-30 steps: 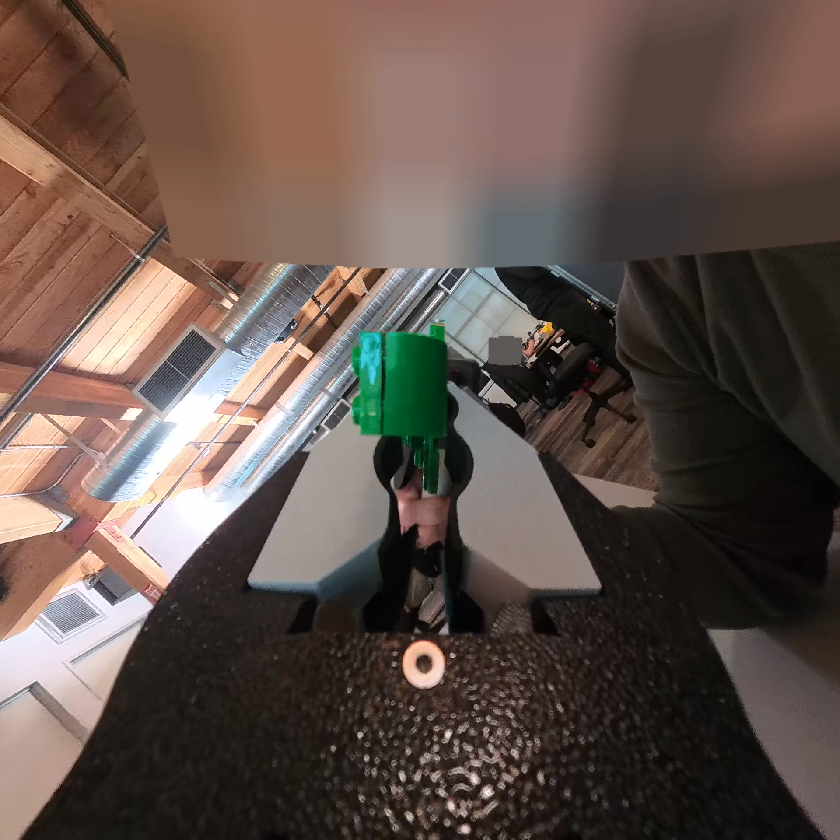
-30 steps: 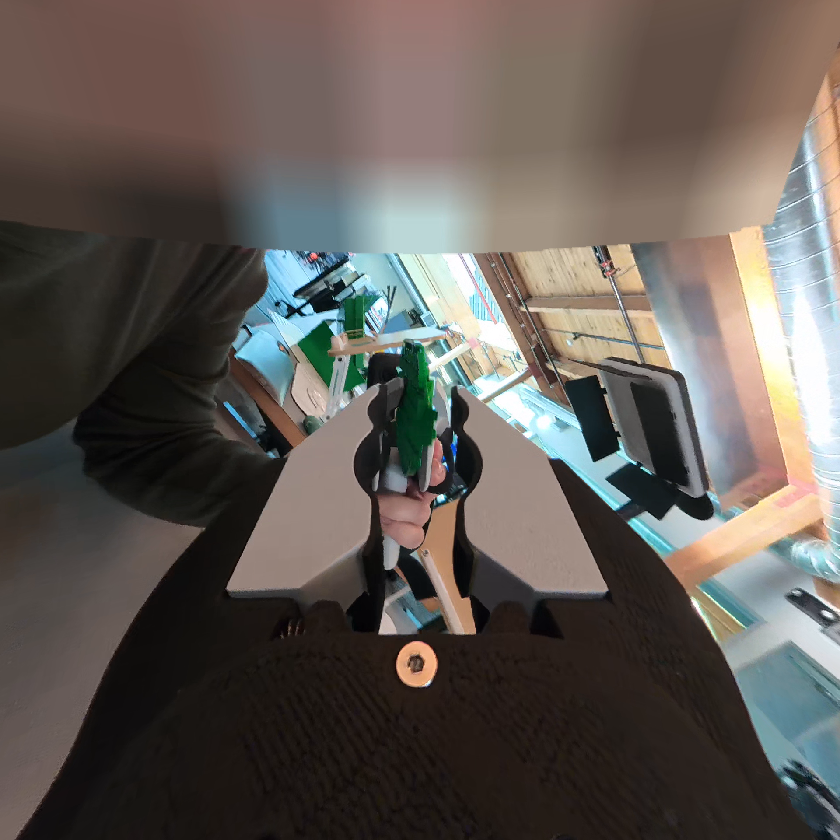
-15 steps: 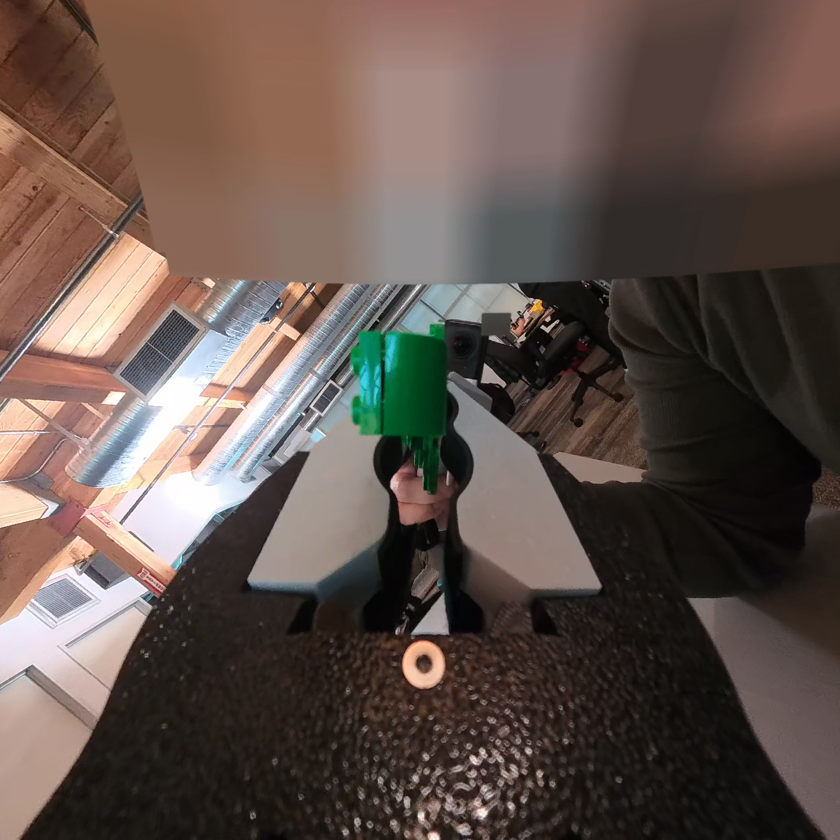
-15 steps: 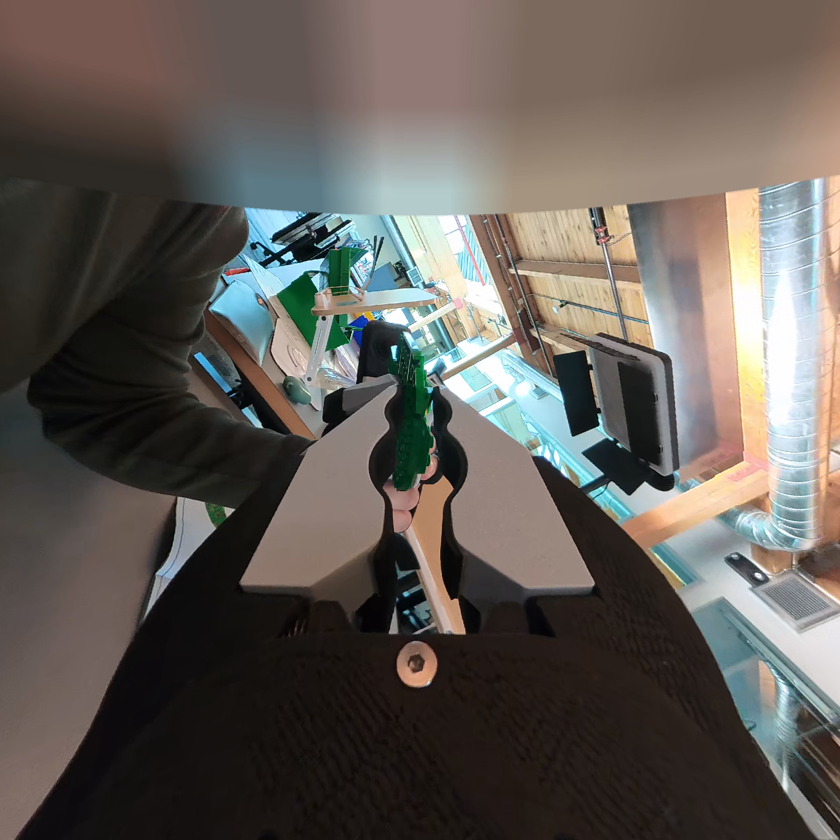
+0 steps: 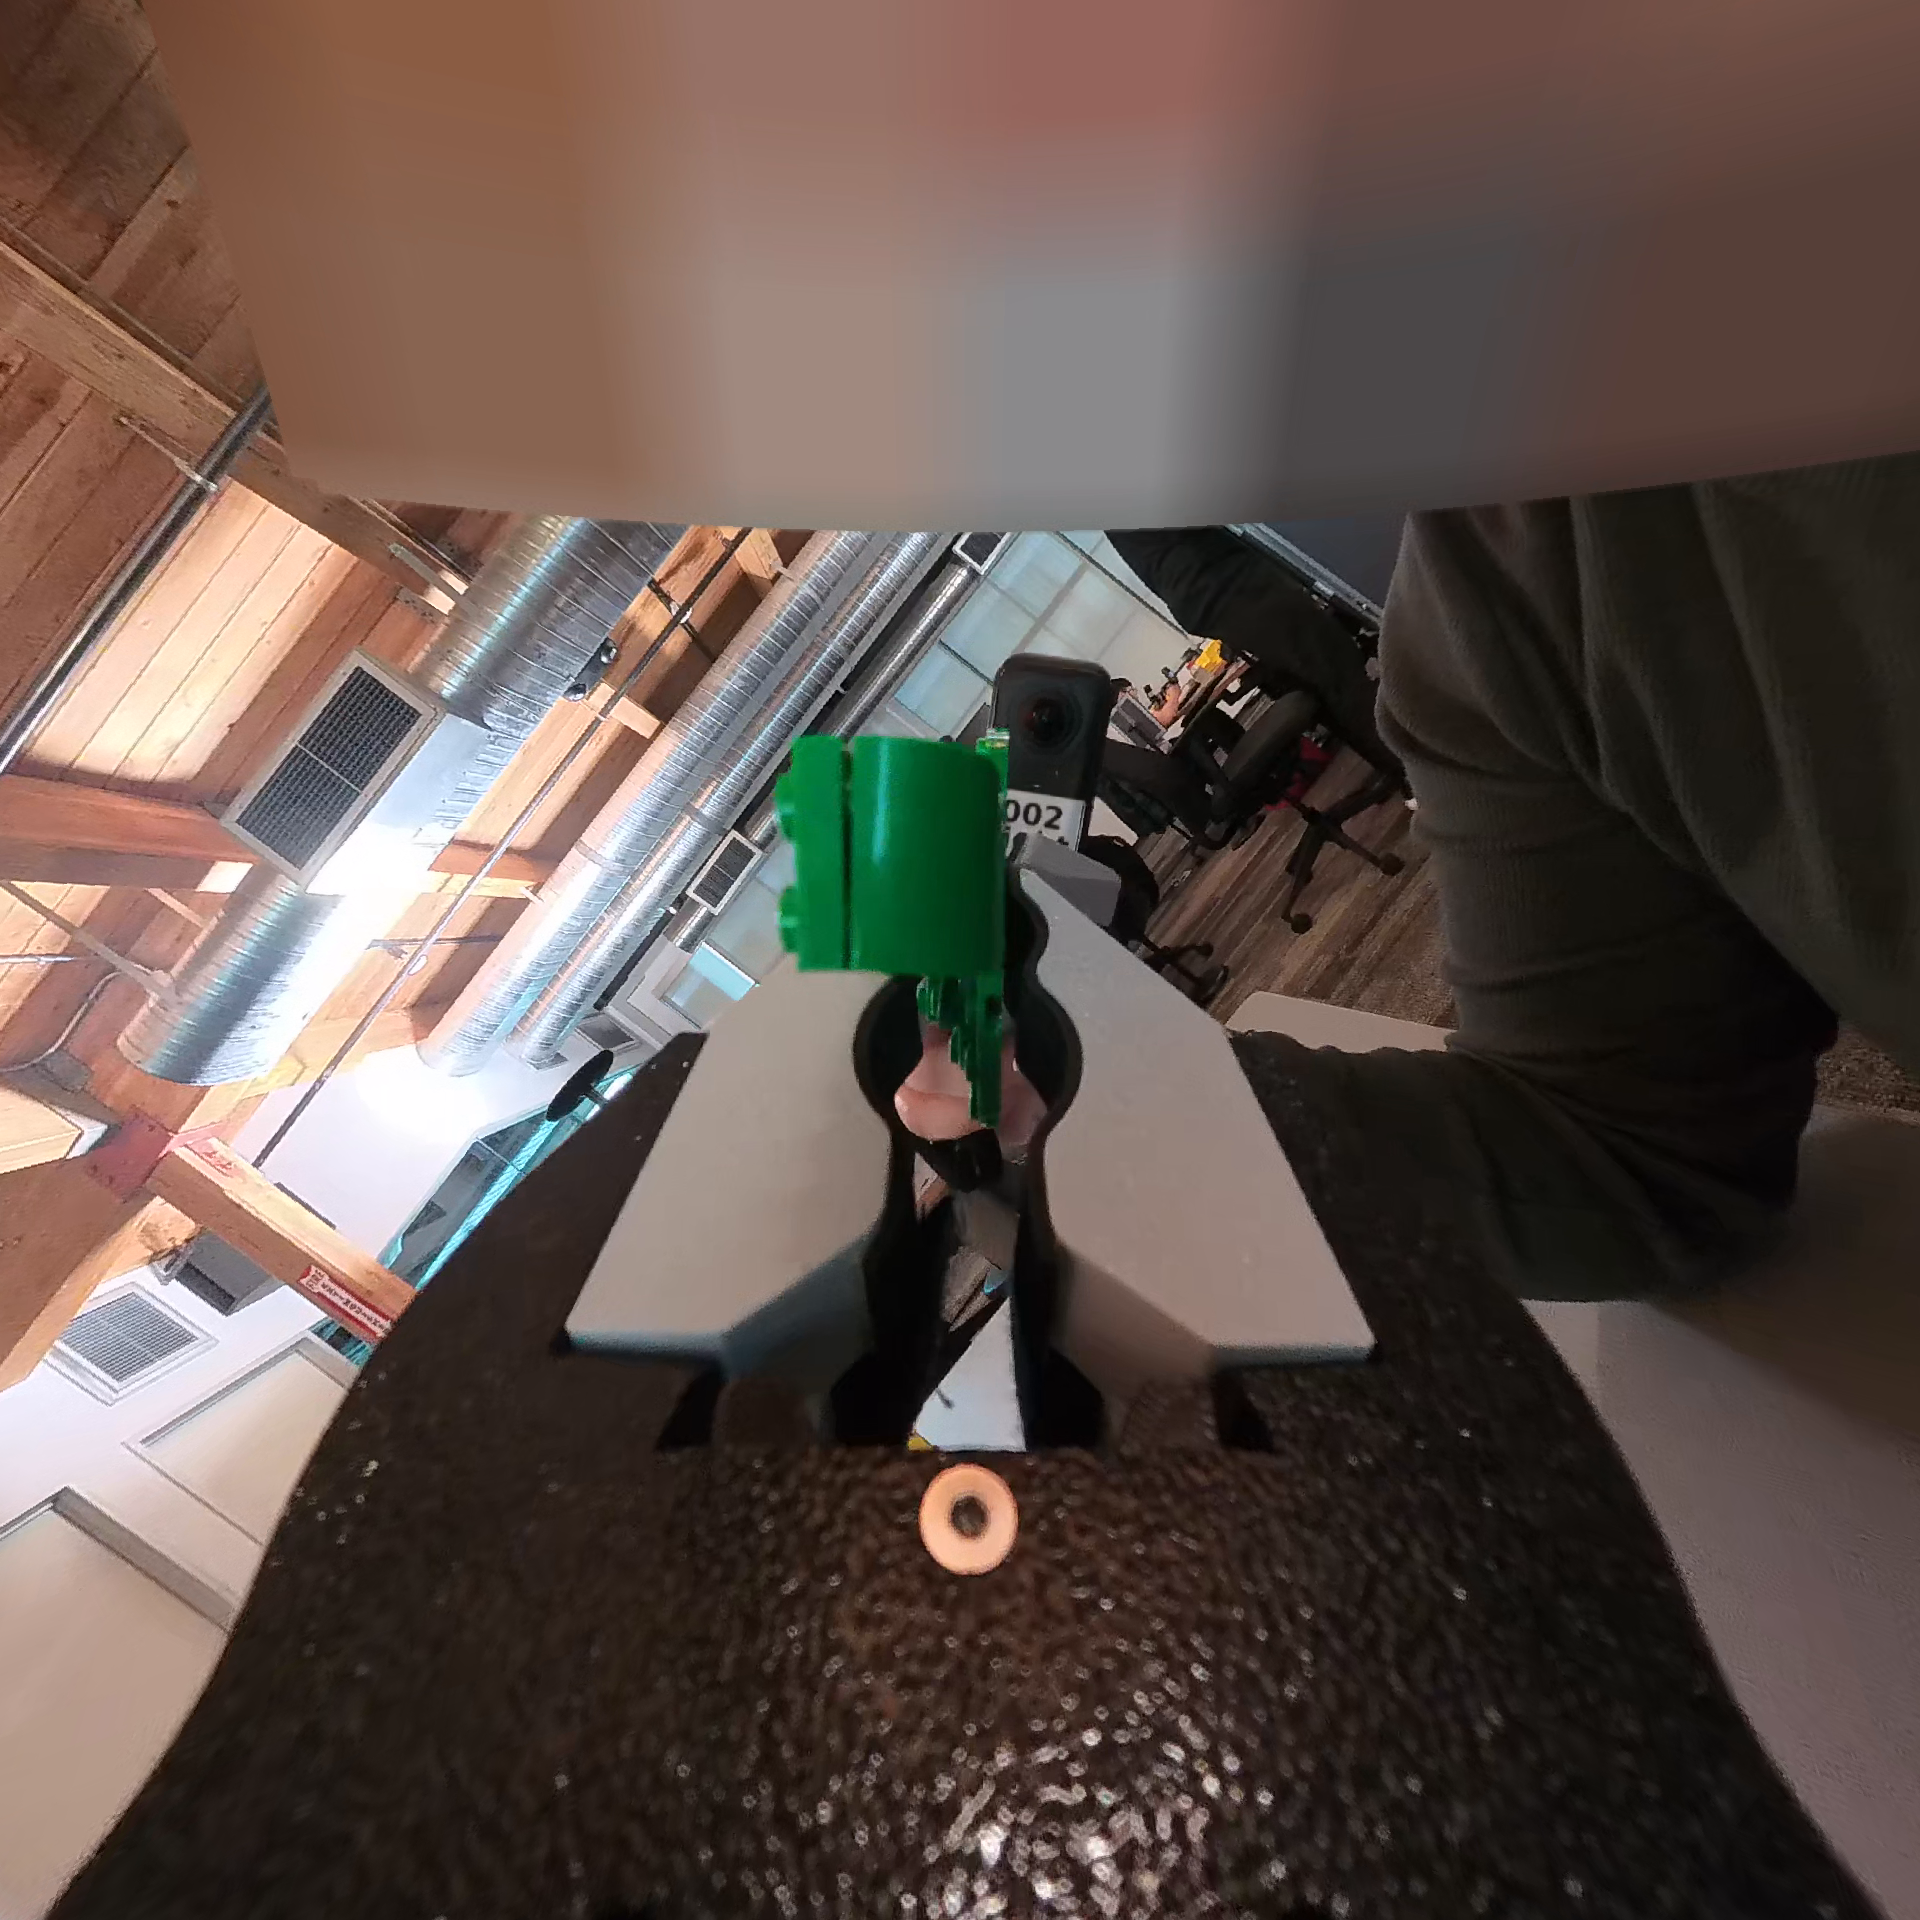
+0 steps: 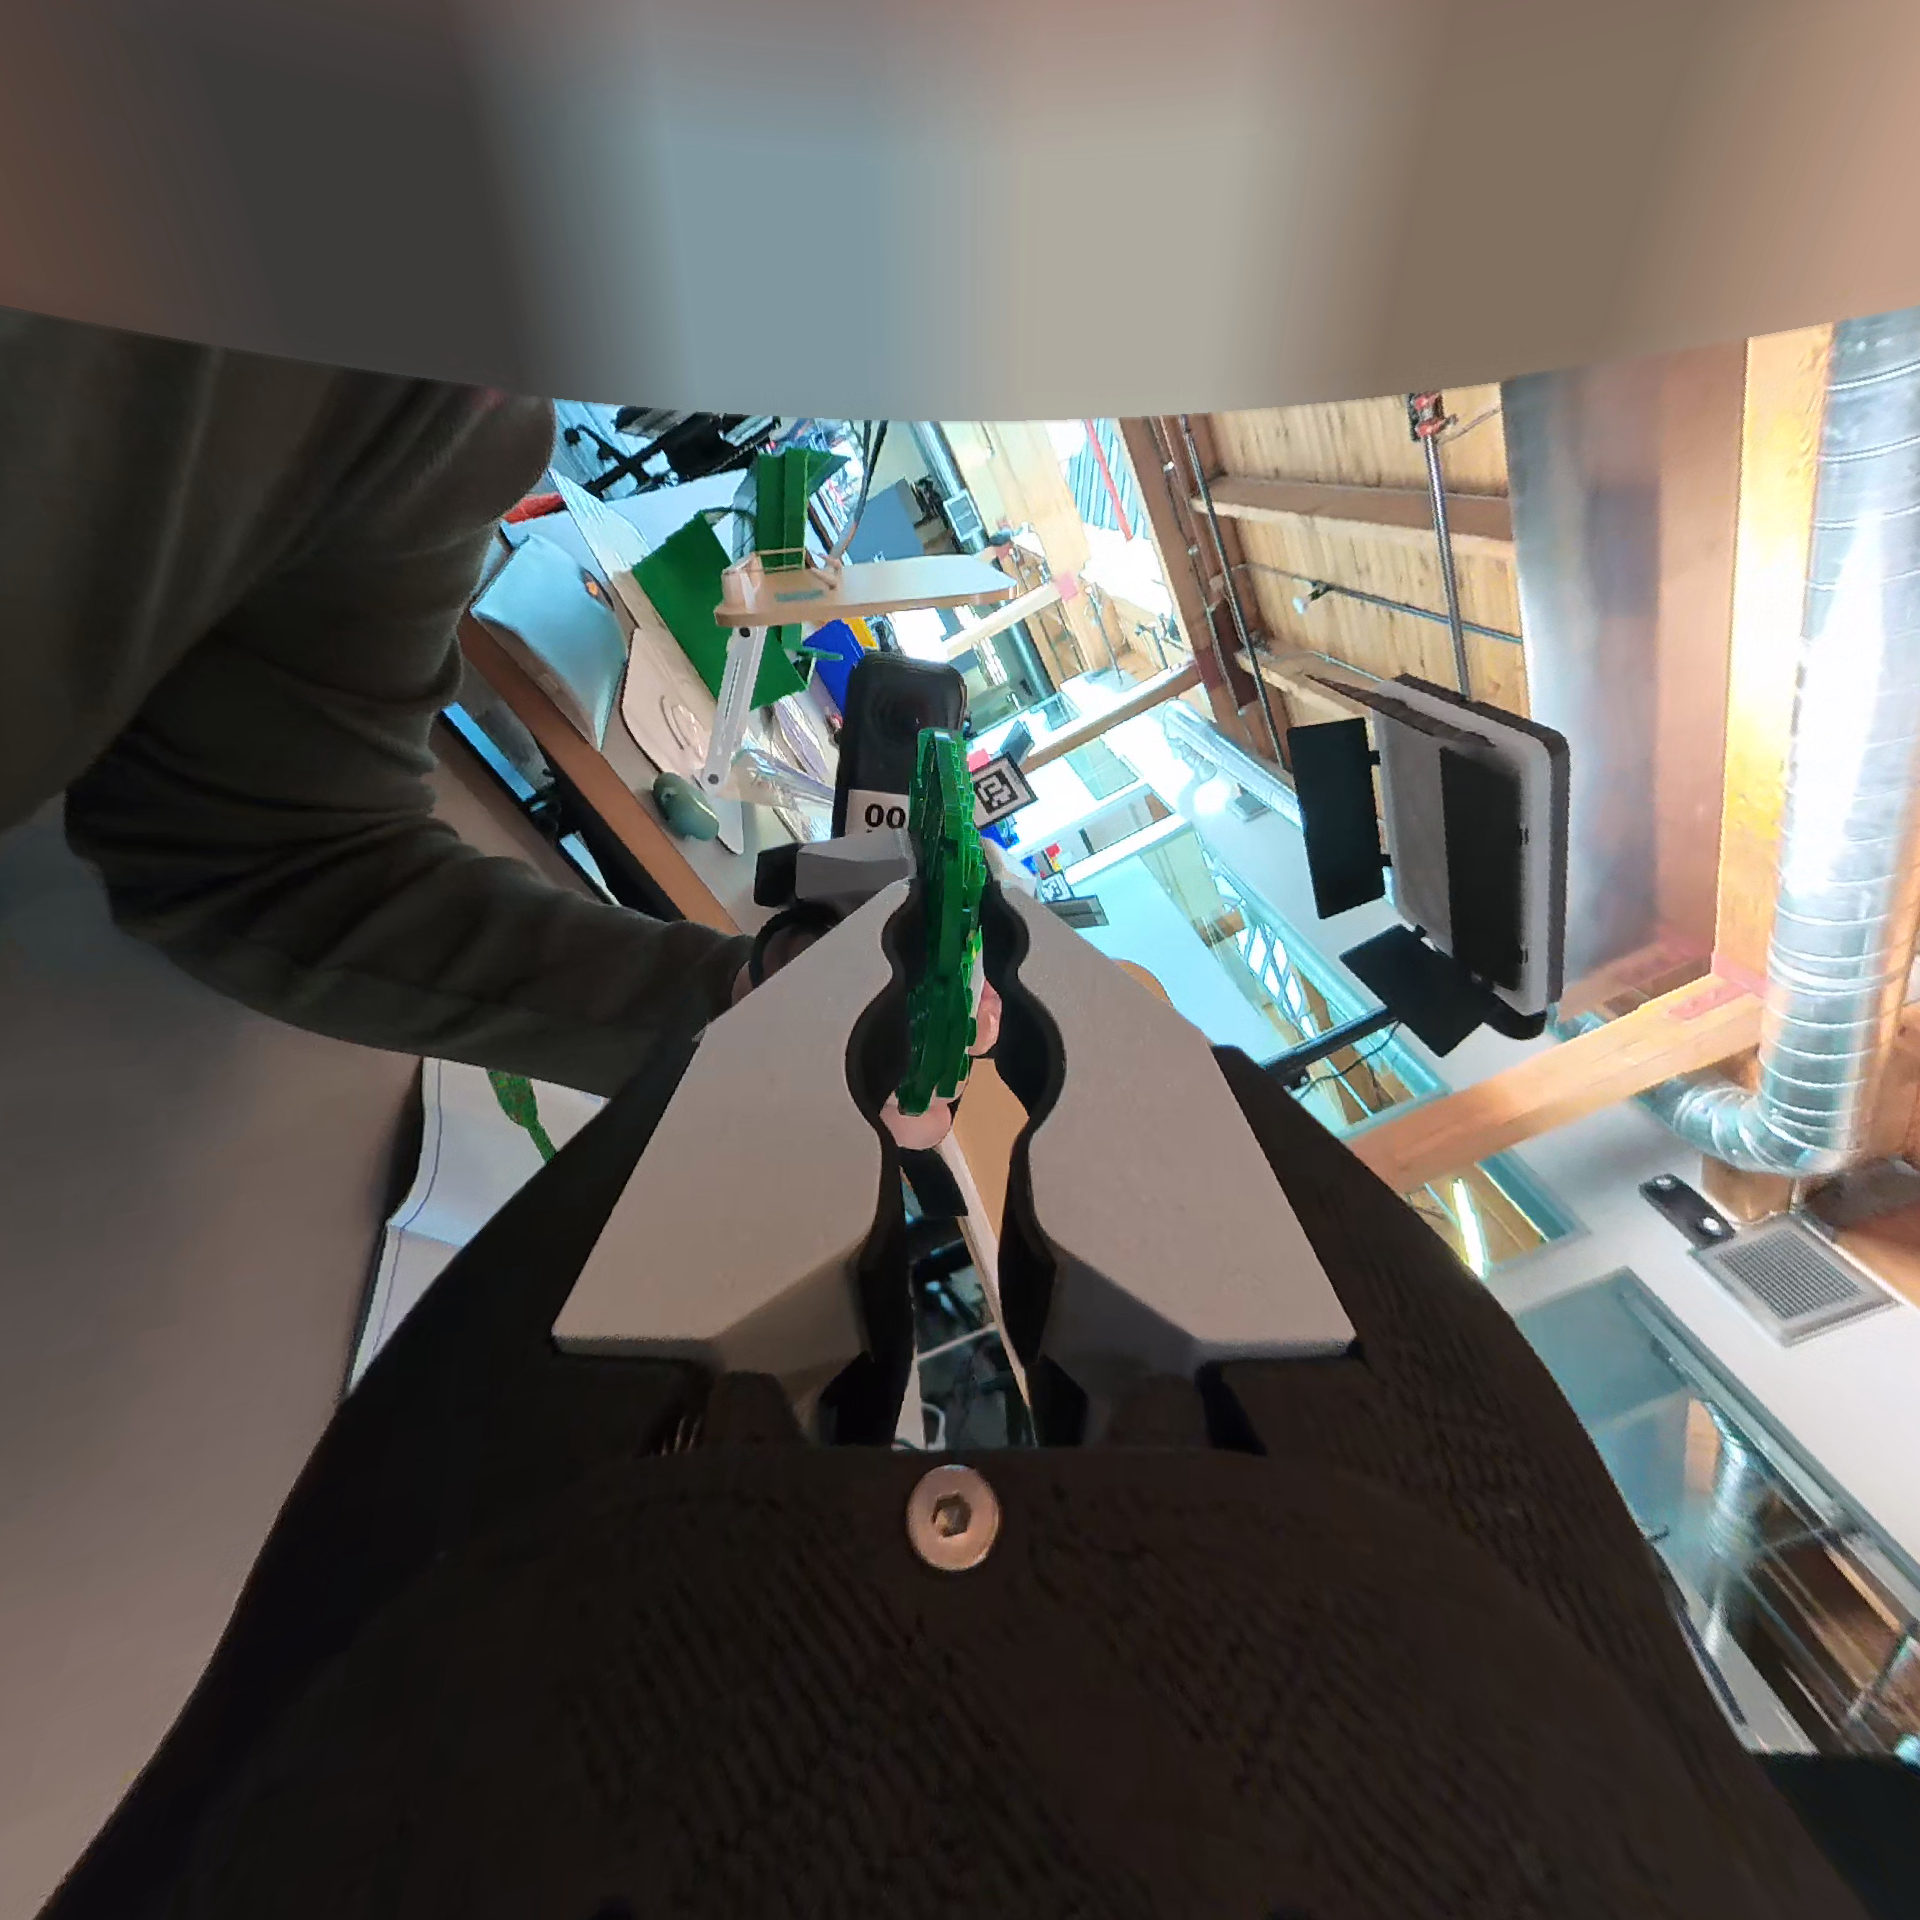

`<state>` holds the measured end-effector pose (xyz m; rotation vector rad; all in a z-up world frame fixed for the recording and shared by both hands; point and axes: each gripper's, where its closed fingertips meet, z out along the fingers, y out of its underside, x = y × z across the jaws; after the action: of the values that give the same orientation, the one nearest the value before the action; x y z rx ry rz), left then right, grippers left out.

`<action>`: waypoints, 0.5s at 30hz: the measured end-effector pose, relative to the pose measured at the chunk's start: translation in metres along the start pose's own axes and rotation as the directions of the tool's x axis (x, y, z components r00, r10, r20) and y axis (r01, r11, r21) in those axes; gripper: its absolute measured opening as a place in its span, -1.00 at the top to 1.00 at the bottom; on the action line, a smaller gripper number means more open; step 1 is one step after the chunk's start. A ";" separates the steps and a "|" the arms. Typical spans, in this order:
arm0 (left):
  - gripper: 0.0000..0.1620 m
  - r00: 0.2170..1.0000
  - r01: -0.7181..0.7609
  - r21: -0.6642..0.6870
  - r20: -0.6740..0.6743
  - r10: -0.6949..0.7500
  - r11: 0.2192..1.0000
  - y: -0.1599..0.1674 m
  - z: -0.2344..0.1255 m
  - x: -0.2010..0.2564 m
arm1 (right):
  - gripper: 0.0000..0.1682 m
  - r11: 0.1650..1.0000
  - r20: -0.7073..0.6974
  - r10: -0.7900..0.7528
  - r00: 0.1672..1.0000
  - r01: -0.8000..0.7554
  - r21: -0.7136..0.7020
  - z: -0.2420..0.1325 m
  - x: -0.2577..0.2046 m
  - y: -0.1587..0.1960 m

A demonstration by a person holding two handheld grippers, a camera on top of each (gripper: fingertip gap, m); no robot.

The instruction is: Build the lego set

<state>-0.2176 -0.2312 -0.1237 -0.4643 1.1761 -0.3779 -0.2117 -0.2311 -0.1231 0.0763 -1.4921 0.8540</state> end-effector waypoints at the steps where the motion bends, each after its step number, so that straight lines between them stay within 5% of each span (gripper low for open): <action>1: 0.88 1.000 0.002 0.004 -0.001 -0.002 1.000 0.000 0.000 0.000 | 0.91 1.000 -0.001 -0.002 1.000 0.002 -0.007 0.001 -0.001 0.001; 10: 0.88 0.999 -0.026 -0.026 0.023 0.026 0.999 0.002 0.000 -0.003 | 0.88 1.000 -0.023 0.007 1.000 -0.007 0.010 0.001 0.000 0.005; 12: 0.88 0.996 -0.074 -0.115 0.041 0.079 0.991 0.013 -0.001 -0.005 | 0.65 1.000 -0.026 0.023 0.999 -0.023 -0.011 0.000 0.002 0.010; 15: 0.88 0.979 -0.169 -0.310 0.056 0.196 0.936 0.040 -0.005 -0.012 | 0.56 0.998 -0.050 0.009 0.999 -0.012 -0.069 0.000 0.006 0.017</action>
<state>-0.2247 -0.1925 -0.1371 -0.6259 1.1868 -0.0129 -0.2214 -0.2166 -0.1254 -0.0040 -1.4748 0.8064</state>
